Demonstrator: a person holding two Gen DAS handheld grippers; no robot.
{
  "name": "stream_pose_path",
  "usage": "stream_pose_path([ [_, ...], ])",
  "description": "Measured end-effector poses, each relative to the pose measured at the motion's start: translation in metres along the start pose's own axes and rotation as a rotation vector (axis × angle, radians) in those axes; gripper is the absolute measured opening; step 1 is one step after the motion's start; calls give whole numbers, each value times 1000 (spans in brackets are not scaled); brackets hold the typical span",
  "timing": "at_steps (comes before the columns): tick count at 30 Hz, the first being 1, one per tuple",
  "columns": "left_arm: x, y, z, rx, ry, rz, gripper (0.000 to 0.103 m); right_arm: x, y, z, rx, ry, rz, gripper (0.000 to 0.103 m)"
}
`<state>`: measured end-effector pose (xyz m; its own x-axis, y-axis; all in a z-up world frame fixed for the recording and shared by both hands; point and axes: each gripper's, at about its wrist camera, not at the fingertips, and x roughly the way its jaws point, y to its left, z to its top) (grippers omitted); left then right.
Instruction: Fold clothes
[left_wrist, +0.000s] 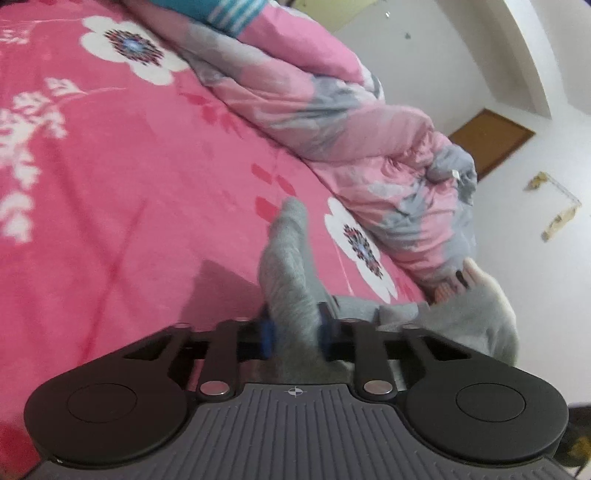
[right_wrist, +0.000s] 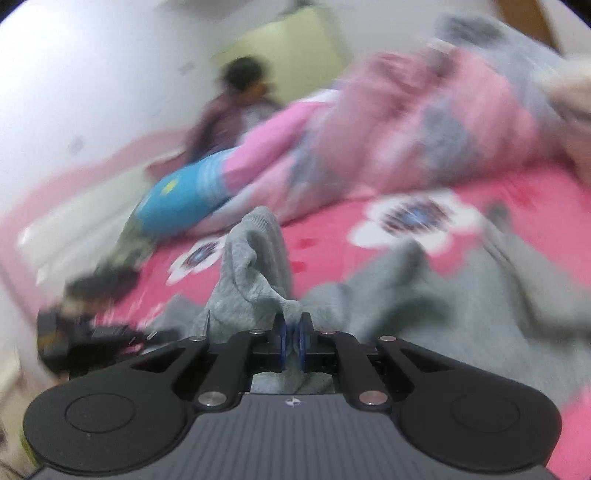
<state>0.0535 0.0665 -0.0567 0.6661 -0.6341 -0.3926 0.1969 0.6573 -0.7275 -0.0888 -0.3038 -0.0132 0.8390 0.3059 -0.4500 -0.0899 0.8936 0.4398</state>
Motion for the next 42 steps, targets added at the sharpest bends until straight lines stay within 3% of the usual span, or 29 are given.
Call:
stream_pose_path([
  [3, -22, 3, -4, 26, -34, -23, 12, -7, -35, -15, 164, 20, -14, 6],
  [6, -22, 10, -10, 46, 16, 0, 14, -9, -58, -23, 267, 47, -15, 10],
  [8, -20, 15, -12, 35, 38, 9, 14, -10, -56, -15, 253, 45, -3, 25],
  [9, -20, 16, -11, 23, 39, 1, 18, -14, -54, -8, 236, 24, 5, 30],
  [11, -19, 17, -7, 5, 39, -14, 32, -21, -50, 6, 203, -18, 22, 50],
  [13, -16, 17, -4, -8, 41, -23, 57, -23, -46, 24, 174, -45, 40, 61],
  [14, -13, 17, -2, -12, 44, -26, 59, -22, -43, 32, 161, -53, 51, 68],
  [18, 7, 17, 0, -29, 89, -28, 59, 1, -34, 58, 132, -25, 100, 79],
  [20, 19, 18, -1, -45, 114, -17, 59, 20, -35, 62, 134, 22, 89, 91],
  [22, 28, 16, -2, -40, 115, 12, 49, 42, -37, 63, 156, 81, 64, 94],
  [24, 32, 13, -3, -31, 103, 21, 40, 64, -40, 61, 193, 148, 31, 93],
  [25, 33, 11, -4, -29, 99, 19, 33, 71, -41, 59, 206, 177, 37, 87],
  [26, 34, 10, -4, -27, 94, 17, 31, 78, -39, 58, 205, 199, 46, 73],
  [28, 33, 6, -5, 6, 77, 29, 20, 87, -32, 58, 166, 236, 45, 58],
  [32, 30, -2, -7, 44, 31, 56, 14, 93, -7, 63, 56, 292, -45, 18],
  [36, 15, -1, 9, 49, -100, 89, 12, 94, 30, 78, -99, 278, -117, 13],
  [42, -13, 3, 46, 59, -340, 150, 12, 125, 113, 122, -452, 205, -122, 12],
])
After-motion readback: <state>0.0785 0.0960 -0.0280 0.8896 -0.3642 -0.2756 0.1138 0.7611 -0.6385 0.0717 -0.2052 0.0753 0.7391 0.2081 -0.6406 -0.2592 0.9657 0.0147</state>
